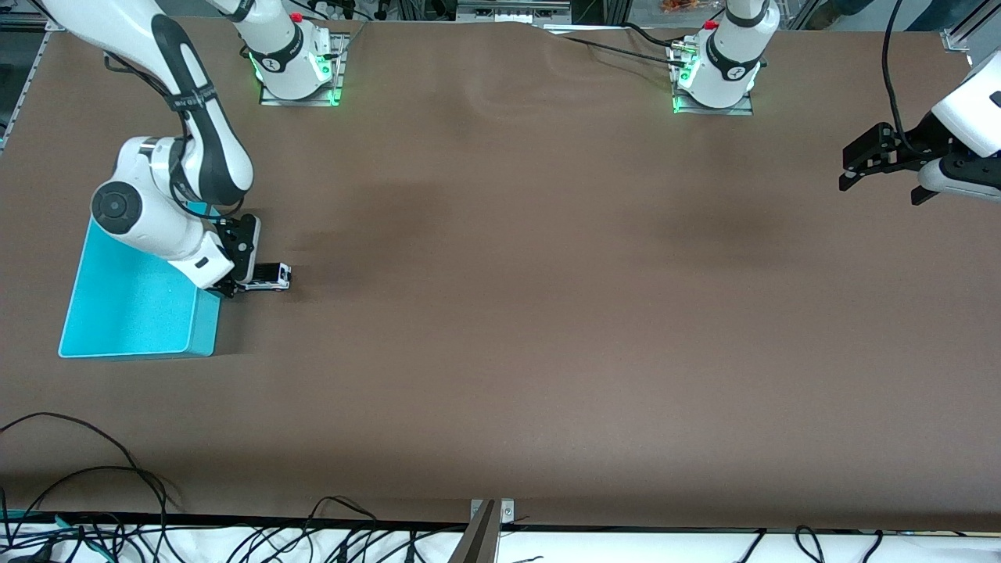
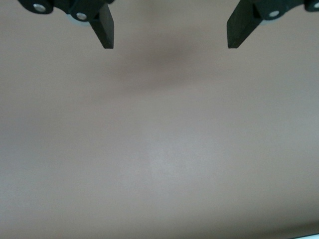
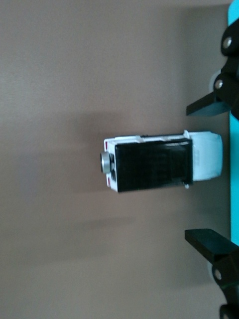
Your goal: Wind and store white jeep toy
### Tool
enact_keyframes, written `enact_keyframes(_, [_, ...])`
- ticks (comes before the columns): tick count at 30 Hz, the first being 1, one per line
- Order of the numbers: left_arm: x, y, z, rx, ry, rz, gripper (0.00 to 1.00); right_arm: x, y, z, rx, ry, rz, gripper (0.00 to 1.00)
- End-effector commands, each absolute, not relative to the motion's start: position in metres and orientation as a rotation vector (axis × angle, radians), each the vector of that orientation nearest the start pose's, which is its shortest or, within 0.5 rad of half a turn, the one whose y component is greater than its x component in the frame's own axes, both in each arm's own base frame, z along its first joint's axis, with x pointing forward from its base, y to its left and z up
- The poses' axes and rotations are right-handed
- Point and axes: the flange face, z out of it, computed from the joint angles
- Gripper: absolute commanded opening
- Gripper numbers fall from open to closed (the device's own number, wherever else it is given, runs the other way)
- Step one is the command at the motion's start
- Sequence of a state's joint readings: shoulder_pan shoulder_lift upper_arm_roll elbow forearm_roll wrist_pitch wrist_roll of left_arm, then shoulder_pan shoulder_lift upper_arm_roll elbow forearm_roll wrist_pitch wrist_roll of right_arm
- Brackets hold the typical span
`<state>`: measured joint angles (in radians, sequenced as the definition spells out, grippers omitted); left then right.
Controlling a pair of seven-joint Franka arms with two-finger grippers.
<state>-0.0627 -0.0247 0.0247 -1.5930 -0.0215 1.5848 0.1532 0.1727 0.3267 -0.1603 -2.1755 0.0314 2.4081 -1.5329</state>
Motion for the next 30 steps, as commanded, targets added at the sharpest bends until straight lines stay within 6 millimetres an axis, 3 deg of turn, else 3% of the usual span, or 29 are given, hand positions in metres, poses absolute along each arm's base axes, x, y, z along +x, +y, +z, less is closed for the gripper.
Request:
enact_keyframes(1, [0.550, -0.023, 0.636, -3.131, 0.323, -0.017, 1.00, 0.555, 0.009, 0.222, -2.217, -2.179, 0.096, 1.00])
enact_keyframes(12, [0.549, -0.024, 0.637, -3.137, 0.322, -0.013, 1.00, 0.556, 0.018, 0.210, -2.169, -2.235, 0.085, 1.00])
enact_keyframes(15, [0.549, -0.023, 0.636, -3.131, 0.326, -0.010, 1.00, 0.556, 0.019, 0.209, -2.124, -2.277, 0.082, 0.94])
enact_keyframes(19, [0.549, -0.024, 0.635, -3.133, 0.323, -0.001, 1.00, 0.555, 0.021, 0.205, -2.109, -2.286, 0.087, 0.76])
enact_keyframes(22, [0.549, -0.024, 0.635, -3.134, 0.324, 0.002, 1.00, 0.555, 0.022, 0.203, -2.094, -2.296, 0.089, 0.56])
enact_keyframes(25, [0.549, -0.024, 0.635, -3.134, 0.326, 0.001, 1.00, 0.554, 0.026, 0.203, -2.086, -2.301, 0.087, 0.43])
enact_keyframes(28, [0.549, -0.024, 0.635, -3.134, 0.324, 0.002, 1.00, 0.555, 0.026, 0.204, -2.087, -2.299, 0.089, 0.24])
enact_keyframes(30, [0.549, -0.024, 0.635, -3.134, 0.324, 0.002, 1.00, 0.557, 0.026, 0.207, -2.088, -2.301, 0.083, 0.17])
